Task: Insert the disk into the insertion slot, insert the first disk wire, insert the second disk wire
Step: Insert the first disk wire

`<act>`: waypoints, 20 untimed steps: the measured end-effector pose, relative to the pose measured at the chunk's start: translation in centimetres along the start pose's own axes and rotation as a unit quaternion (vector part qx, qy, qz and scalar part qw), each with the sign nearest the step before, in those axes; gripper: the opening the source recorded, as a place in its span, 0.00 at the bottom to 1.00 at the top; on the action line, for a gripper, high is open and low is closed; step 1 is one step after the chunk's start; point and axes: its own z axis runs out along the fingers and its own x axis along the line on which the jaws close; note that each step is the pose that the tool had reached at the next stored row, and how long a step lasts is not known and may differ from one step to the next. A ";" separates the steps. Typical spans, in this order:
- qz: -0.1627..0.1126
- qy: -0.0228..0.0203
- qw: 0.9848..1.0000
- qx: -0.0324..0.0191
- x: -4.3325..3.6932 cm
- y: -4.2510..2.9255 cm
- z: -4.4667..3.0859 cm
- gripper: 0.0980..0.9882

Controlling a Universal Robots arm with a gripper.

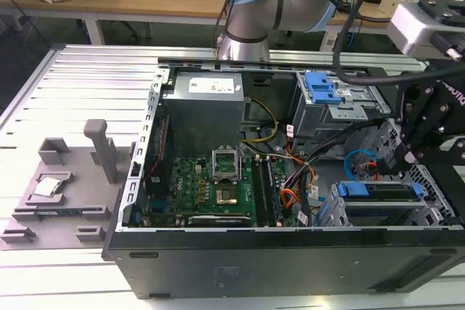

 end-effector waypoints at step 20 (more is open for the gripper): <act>0.000 0.000 1.000 -0.007 -2.25 -2.23 2.04 0.23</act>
